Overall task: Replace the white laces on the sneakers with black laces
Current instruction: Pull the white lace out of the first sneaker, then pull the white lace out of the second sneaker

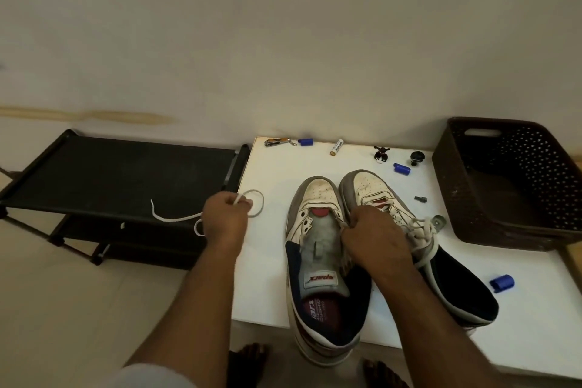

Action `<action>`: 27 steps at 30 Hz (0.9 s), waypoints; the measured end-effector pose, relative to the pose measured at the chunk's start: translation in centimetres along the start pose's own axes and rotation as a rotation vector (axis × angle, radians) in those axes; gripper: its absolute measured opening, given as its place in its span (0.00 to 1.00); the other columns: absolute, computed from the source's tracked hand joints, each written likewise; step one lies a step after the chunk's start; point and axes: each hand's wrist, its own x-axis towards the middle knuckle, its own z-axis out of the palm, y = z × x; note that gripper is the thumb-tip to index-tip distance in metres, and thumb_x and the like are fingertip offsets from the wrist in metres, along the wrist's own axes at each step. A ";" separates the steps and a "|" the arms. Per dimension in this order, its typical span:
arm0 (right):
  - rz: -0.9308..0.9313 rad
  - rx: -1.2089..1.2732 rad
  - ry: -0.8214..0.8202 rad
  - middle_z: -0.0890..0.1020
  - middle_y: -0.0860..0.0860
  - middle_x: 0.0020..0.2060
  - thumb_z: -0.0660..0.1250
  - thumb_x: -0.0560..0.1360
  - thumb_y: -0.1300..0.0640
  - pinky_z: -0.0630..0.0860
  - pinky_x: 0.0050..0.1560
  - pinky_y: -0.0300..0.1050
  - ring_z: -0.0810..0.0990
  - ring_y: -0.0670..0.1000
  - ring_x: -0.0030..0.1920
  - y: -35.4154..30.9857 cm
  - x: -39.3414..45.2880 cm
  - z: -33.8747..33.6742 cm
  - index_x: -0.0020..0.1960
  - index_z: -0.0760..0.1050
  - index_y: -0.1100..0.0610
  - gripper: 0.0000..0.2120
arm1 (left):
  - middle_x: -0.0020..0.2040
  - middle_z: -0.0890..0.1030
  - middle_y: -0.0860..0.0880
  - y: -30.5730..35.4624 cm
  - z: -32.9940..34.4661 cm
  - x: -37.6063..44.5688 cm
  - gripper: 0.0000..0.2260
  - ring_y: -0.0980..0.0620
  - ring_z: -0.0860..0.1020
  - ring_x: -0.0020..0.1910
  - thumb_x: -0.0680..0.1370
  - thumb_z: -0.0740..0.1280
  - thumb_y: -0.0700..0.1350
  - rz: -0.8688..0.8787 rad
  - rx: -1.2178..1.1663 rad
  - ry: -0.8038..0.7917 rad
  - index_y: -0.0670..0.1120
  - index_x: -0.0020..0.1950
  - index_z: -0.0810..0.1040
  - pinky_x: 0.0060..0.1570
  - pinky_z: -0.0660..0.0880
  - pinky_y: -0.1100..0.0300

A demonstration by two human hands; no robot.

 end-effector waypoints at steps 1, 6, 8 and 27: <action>0.003 -0.001 0.001 0.79 0.54 0.46 0.63 0.74 0.58 0.64 0.41 0.41 0.70 0.52 0.41 0.0 0.0 0.0 0.43 0.70 0.55 0.02 | 0.51 0.80 0.43 -0.4 0.7 0.0 0.08 0.45 0.79 0.46 0.74 0.73 0.41 0.060 0.107 -0.008 0.43 0.52 0.81 0.48 0.77 0.51; 0.016 0.012 0.000 0.80 0.55 0.46 0.63 0.74 0.58 0.63 0.40 0.40 0.71 0.52 0.40 -0.1 0.0 0.0 0.42 0.70 0.56 0.03 | 0.59 0.73 0.44 -1.9 2.6 0.2 0.17 0.43 0.76 0.56 0.73 0.74 0.47 0.269 0.553 0.058 0.44 0.59 0.79 0.53 0.74 0.49; 0.045 0.036 0.019 0.80 0.56 0.46 0.63 0.73 0.59 0.64 0.40 0.40 0.74 0.55 0.42 -0.2 0.0 0.1 0.43 0.71 0.56 0.02 | 0.57 0.74 0.43 -2.6 2.9 0.3 0.14 0.42 0.75 0.55 0.76 0.70 0.49 0.346 0.705 0.059 0.44 0.59 0.79 0.52 0.74 0.48; 0.014 0.798 -0.239 0.79 0.53 0.40 0.63 0.78 0.60 0.71 0.39 0.38 0.75 0.47 0.38 -8.1 -0.2 -3.7 0.46 0.77 0.58 0.05 | 0.44 0.77 0.46 9.4 -9.3 -14.0 0.06 0.53 0.74 0.39 0.81 0.62 0.45 0.169 -0.226 -0.130 0.44 0.51 0.74 0.34 0.70 0.60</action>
